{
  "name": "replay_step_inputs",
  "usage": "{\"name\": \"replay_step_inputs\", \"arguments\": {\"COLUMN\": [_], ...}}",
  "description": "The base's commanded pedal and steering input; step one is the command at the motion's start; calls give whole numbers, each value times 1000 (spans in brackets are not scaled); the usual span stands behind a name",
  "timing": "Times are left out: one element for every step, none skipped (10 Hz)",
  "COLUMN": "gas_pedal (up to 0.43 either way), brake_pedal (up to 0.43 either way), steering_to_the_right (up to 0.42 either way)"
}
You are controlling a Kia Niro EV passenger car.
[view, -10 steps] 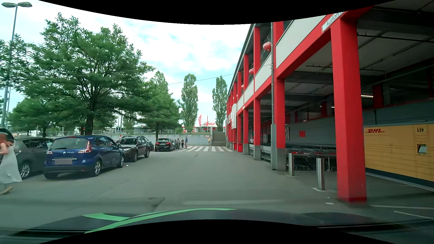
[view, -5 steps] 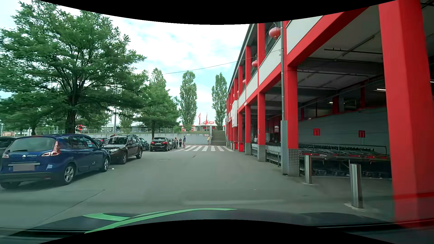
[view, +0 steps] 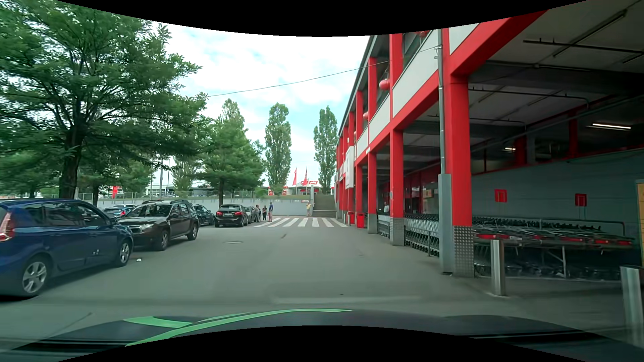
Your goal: Follow the waypoints while adhering to traffic rules and regulations
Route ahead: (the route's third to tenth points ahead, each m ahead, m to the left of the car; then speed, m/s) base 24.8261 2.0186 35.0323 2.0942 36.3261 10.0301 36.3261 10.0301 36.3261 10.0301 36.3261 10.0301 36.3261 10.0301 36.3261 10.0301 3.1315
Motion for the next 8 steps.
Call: {"name": "replay_step_inputs", "arguments": {"gas_pedal": [20,20,20,20,20,20,20,20], "brake_pedal": [0,0,0,0,0,0,0,0], "steering_to_the_right": [4,4,5,5,5,5,4,5]}}
